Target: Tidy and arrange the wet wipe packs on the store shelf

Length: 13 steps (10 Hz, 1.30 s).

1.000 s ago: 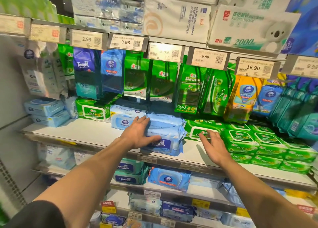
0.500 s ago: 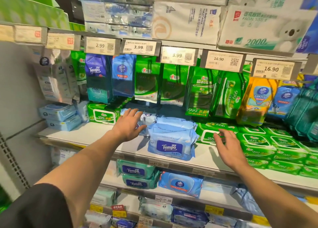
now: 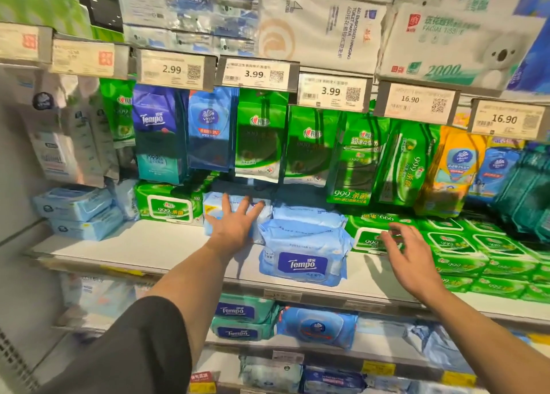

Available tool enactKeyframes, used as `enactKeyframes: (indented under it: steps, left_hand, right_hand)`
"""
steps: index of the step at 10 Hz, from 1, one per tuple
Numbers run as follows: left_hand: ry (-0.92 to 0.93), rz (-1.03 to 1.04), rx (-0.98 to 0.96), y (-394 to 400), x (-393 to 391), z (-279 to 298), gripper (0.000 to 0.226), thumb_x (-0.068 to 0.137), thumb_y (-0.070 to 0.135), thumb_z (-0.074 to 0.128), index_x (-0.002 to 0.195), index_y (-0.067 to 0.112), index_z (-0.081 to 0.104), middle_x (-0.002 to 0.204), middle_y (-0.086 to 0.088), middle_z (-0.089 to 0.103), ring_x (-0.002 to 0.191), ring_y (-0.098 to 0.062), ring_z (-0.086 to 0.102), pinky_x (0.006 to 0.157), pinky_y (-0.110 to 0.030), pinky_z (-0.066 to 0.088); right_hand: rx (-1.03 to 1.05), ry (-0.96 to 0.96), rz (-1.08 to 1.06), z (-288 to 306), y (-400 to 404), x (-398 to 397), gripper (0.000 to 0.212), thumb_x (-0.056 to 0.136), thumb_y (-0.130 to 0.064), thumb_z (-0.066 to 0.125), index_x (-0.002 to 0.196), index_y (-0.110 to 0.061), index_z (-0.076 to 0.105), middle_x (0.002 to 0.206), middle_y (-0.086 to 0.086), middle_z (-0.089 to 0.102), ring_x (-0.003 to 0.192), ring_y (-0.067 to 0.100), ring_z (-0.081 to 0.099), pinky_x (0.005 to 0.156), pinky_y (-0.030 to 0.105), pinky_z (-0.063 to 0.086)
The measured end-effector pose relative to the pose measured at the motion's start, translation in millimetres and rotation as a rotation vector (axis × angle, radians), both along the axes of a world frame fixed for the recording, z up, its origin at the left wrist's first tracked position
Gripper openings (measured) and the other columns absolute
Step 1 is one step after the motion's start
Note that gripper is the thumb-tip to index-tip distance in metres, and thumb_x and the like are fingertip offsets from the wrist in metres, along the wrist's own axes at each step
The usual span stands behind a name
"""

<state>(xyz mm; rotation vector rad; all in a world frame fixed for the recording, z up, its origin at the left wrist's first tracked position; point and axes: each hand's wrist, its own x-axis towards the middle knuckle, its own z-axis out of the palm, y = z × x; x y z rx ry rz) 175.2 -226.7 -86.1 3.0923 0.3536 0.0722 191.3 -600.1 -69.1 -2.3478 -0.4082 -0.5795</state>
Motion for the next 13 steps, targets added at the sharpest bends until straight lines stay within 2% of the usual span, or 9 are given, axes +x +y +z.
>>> enactKeyframes:
  steps: [1, 3, 5, 6, 7, 9, 10, 12, 13]
  left_hand:
    - [-0.038, 0.007, 0.018, 1.2, 10.4, -8.3, 0.114, 0.081, 0.021, 0.076, 0.148, 0.047, -0.013, 0.161, 0.008, -0.011, 0.142, -0.046, -0.020, 0.092, -0.084, 0.019]
    - [-0.043, 0.010, 0.024, 2.9, 18.2, -12.0, 0.109, 0.085, 0.022, 0.072, 0.147, 0.047, -0.014, 0.162, 0.008, -0.011, 0.142, -0.047, -0.021, 0.091, -0.085, 0.016]
    - [-0.037, -0.012, 0.014, 3.4, 14.0, -8.9, 0.110, 0.084, 0.019, 0.071, 0.148, 0.048, -0.014, 0.162, 0.008, -0.012, 0.143, -0.045, -0.021, 0.095, -0.084, 0.016]
    - [-0.020, -0.029, 0.003, 4.2, 8.5, -4.3, 0.111, 0.082, 0.021, 0.073, 0.149, 0.048, -0.012, 0.162, 0.009, -0.011, 0.144, -0.043, -0.019, 0.095, -0.082, 0.020]
    - [-0.031, -0.042, -0.014, 4.6, -0.3, -2.1, 0.113, 0.080, 0.035, 0.076, 0.148, 0.048, -0.013, 0.162, 0.009, -0.014, 0.146, -0.040, -0.016, 0.097, -0.081, 0.022]
    - [-0.089, -0.091, 0.024, 1.0, -20.7, 12.0, 0.108, 0.080, 0.055, 0.072, 0.152, 0.042, -0.008, 0.163, 0.004, -0.010, 0.148, -0.035, -0.008, 0.102, -0.075, 0.027]
    - [-0.148, -0.107, 0.019, -3.8, -32.1, 9.7, 0.102, 0.082, 0.054, 0.069, 0.153, 0.039, -0.004, 0.163, 0.002, -0.004, 0.148, -0.035, 0.000, 0.103, -0.070, 0.030]
    - [-0.200, -0.128, -0.029, -8.0, -55.5, -9.5, 0.089, 0.085, 0.049, 0.062, 0.152, 0.033, 0.006, 0.160, -0.002, 0.008, 0.142, -0.034, 0.011, 0.103, -0.062, 0.037]
    - [-0.152, -0.103, -0.068, -14.7, -68.9, -10.9, 0.102, 0.074, 0.052, 0.070, 0.151, 0.033, 0.006, 0.158, -0.004, 0.010, 0.141, -0.034, 0.015, 0.103, -0.060, 0.039]
  right_hand:
    - [-0.013, -0.036, -0.010, 3.0, -3.1, 4.3, 0.040, 0.098, -0.034, 0.051, 0.127, -0.006, 0.056, 0.108, -0.001, 0.052, 0.096, 0.019, 0.057, 0.084, 0.030, 0.038]
    - [-0.029, -0.022, -0.027, -4.4, 4.6, 6.5, 0.041, 0.099, -0.034, 0.051, 0.128, -0.005, 0.055, 0.114, 0.006, 0.054, 0.099, 0.019, 0.056, 0.086, 0.031, 0.040]
    - [-0.028, 0.002, 0.009, -9.5, 12.6, -0.4, 0.041, 0.098, -0.035, 0.051, 0.128, -0.007, 0.055, 0.112, 0.004, 0.054, 0.095, 0.013, 0.054, 0.083, 0.027, 0.039]
    - [-0.032, 0.003, 0.000, -2.9, 8.8, -3.9, 0.043, 0.098, -0.037, 0.051, 0.128, -0.007, 0.055, 0.112, 0.002, 0.053, 0.096, 0.013, 0.054, 0.082, 0.028, 0.040]
    - [-0.053, 0.035, -0.019, 5.6, 2.2, -9.6, 0.051, 0.098, -0.041, 0.050, 0.135, -0.006, 0.050, 0.121, 0.005, 0.051, 0.106, 0.019, 0.055, 0.091, 0.036, 0.045]
    - [-0.164, 0.120, -0.052, 16.4, -6.1, -31.2, 0.063, 0.096, -0.045, 0.053, 0.144, -0.006, 0.041, 0.136, 0.009, 0.044, 0.119, 0.023, 0.047, 0.103, 0.033, 0.035]
    - [-0.220, 0.152, -0.060, 13.6, -10.8, -45.0, 0.063, 0.095, -0.041, 0.058, 0.144, -0.007, 0.041, 0.137, 0.010, 0.042, 0.128, 0.026, 0.042, 0.105, 0.034, 0.034]
    - [-0.222, 0.244, -0.071, -0.6, -19.2, -80.4, 0.062, 0.092, -0.036, 0.062, 0.143, -0.007, 0.042, 0.134, 0.010, 0.043, 0.125, 0.026, 0.045, 0.103, 0.031, 0.036]
    - [-0.247, 0.268, -0.066, -5.2, -25.9, -97.4, 0.063, 0.091, -0.035, 0.063, 0.143, -0.007, 0.041, 0.138, 0.011, 0.040, 0.129, 0.027, 0.041, 0.107, 0.033, 0.035]
